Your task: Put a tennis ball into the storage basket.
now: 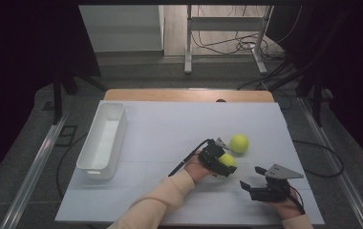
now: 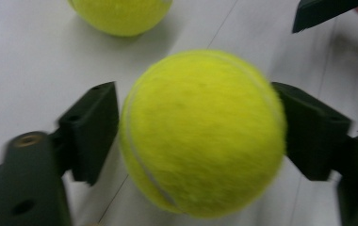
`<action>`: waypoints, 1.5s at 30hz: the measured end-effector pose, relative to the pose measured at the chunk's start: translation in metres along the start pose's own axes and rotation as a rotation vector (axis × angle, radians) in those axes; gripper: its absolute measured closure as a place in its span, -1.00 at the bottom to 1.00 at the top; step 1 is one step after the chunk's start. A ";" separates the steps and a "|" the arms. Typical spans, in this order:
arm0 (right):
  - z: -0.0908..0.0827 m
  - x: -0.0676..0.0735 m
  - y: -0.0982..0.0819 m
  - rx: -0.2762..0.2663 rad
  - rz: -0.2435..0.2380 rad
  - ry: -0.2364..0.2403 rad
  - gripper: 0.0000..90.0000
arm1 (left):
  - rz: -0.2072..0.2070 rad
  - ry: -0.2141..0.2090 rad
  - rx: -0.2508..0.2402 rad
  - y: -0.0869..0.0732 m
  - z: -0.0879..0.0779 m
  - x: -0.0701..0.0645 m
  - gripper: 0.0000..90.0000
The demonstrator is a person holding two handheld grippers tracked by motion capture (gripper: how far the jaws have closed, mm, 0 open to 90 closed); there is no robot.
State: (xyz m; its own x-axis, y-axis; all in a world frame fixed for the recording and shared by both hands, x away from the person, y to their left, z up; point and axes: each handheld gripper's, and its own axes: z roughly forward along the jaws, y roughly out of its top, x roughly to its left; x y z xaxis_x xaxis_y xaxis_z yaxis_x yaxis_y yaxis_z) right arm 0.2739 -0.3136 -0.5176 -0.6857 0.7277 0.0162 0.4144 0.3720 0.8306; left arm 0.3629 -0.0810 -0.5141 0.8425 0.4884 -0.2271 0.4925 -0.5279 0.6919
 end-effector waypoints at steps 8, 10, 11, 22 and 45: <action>0.000 0.000 0.000 -0.002 -0.005 -0.006 -0.63 | 0.052 0.020 0.016 0.000 -0.004 -0.002 -0.42; 0.000 0.000 0.000 -0.003 -0.004 -0.006 -0.63 | 0.049 0.022 0.005 0.000 -0.005 -0.002 -0.42; 0.000 0.000 0.000 -0.003 -0.004 -0.006 -0.63 | 0.049 0.022 0.005 0.000 -0.005 -0.002 -0.42; -0.001 0.000 0.000 -0.007 -0.002 -0.006 -0.63 | 0.047 0.020 -0.023 -0.006 -0.018 -0.003 -0.42; -0.001 0.001 0.000 -0.005 -0.006 -0.018 -0.63 | 0.043 0.019 -0.059 -0.026 -0.050 -0.001 -0.42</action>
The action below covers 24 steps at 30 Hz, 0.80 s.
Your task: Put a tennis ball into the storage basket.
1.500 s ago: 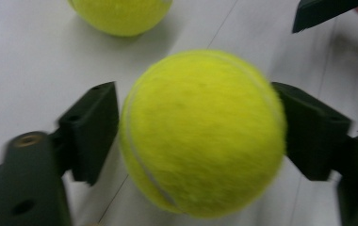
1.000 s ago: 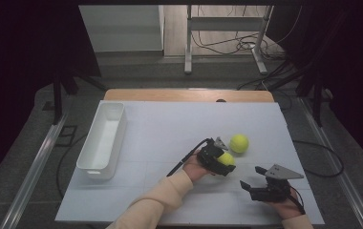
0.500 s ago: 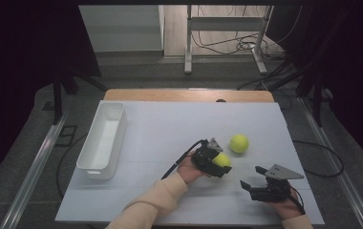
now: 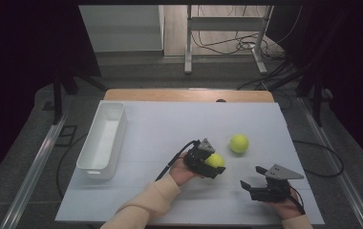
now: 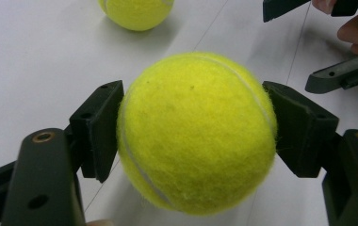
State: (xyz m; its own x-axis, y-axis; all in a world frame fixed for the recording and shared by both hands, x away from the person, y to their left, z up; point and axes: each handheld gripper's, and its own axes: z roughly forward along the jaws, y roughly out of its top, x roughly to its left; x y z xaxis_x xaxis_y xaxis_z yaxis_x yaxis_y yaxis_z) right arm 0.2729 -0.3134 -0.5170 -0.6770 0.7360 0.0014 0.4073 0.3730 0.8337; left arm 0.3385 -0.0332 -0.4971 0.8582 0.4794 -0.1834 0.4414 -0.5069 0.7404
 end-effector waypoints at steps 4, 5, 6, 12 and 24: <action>0.000 0.000 0.000 0.002 -0.001 -0.002 -0.63 | -0.003 0.000 -0.007 -0.001 -0.003 0.000 -0.42; 0.000 0.000 0.000 0.002 -0.001 -0.002 -0.63 | -0.002 -0.002 -0.010 -0.001 -0.004 0.000 -0.42; 0.000 0.000 0.000 0.002 -0.001 -0.002 -0.63 | 0.001 -0.003 -0.009 -0.001 -0.006 0.000 -0.42; 0.000 0.000 0.000 0.007 -0.001 -0.005 -0.63 | -0.006 0.000 -0.035 -0.004 -0.017 -0.001 -0.42; 0.000 0.001 0.000 0.006 0.000 -0.010 -0.63 | -0.002 -0.003 -0.045 -0.010 -0.030 0.001 -0.42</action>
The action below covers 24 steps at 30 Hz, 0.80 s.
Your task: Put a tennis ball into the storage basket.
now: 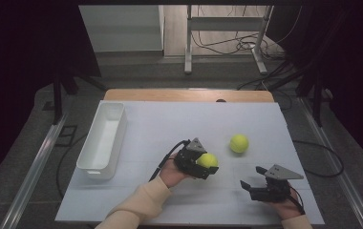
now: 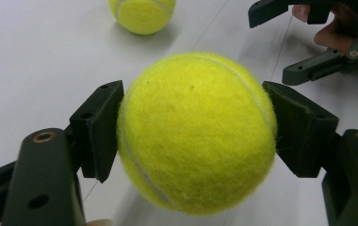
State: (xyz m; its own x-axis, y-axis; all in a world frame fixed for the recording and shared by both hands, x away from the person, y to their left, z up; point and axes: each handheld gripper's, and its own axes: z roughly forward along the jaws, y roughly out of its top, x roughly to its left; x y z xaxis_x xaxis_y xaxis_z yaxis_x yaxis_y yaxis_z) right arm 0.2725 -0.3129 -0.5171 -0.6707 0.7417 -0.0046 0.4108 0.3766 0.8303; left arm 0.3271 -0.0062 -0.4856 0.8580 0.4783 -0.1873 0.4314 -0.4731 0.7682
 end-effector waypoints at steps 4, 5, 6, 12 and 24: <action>0.000 0.000 0.000 -0.005 0.005 0.003 -0.63 | -0.001 0.004 -0.011 0.000 -0.005 0.001 -0.42; 0.000 0.000 0.000 -0.005 0.004 0.003 -0.63 | 0.001 0.007 -0.010 0.000 -0.007 0.001 -0.42; 0.000 0.000 0.000 -0.005 0.004 0.003 -0.63 | 0.001 0.007 -0.010 0.000 -0.007 0.001 -0.42; 0.000 0.000 0.000 -0.004 0.002 0.001 -0.63 | 0.004 0.013 -0.018 -0.003 -0.015 0.002 -0.42; -0.001 0.000 0.000 -0.006 0.002 0.004 -0.63 | -0.004 0.030 -0.026 -0.006 -0.023 0.007 -0.42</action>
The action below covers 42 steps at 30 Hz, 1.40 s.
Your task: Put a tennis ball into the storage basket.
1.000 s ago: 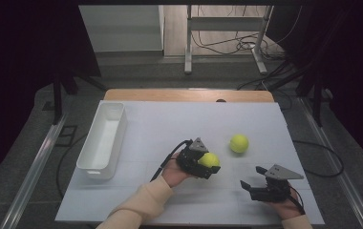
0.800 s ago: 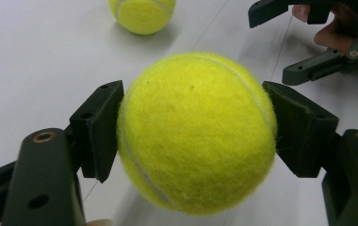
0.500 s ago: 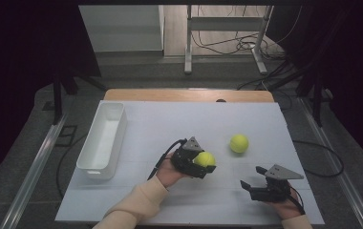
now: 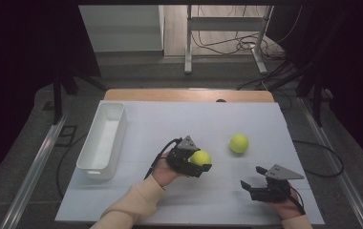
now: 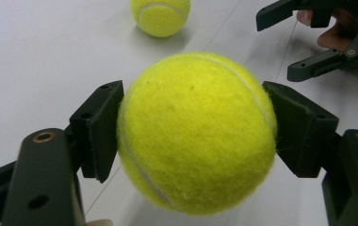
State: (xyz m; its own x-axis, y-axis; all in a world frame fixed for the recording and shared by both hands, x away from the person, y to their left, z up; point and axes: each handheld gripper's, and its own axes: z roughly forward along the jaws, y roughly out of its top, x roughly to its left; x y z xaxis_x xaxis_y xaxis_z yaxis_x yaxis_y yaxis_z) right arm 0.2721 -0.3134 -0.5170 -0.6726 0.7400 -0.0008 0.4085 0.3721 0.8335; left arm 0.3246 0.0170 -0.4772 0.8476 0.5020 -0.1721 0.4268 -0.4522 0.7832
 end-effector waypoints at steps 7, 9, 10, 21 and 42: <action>0.000 0.000 0.000 -0.001 0.000 -0.001 -0.63 | -0.010 0.009 -0.004 -0.003 -0.008 0.005 -0.42; 0.000 0.000 0.000 -0.001 0.000 -0.001 -0.63 | -0.010 0.008 -0.008 -0.003 -0.009 0.005 -0.42; -0.001 0.000 0.000 -0.001 0.000 -0.001 -0.63 | -0.008 0.013 -0.006 -0.004 -0.011 0.006 -0.42; -0.001 0.000 0.000 -0.002 -0.001 -0.001 -0.63 | -0.025 0.029 -0.017 -0.006 -0.019 0.014 -0.42; -0.001 0.000 0.000 -0.003 -0.004 0.000 -0.62 | -0.036 0.046 -0.051 -0.002 -0.033 0.019 -0.42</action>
State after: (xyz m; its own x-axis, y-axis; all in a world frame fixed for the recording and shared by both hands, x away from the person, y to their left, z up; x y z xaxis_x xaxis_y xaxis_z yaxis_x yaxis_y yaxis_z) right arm 0.2715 -0.3144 -0.5167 -0.6739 0.7388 -0.0038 0.4041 0.3729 0.8353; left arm 0.3292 0.0512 -0.4624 0.8159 0.5513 -0.1742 0.4393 -0.3953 0.8067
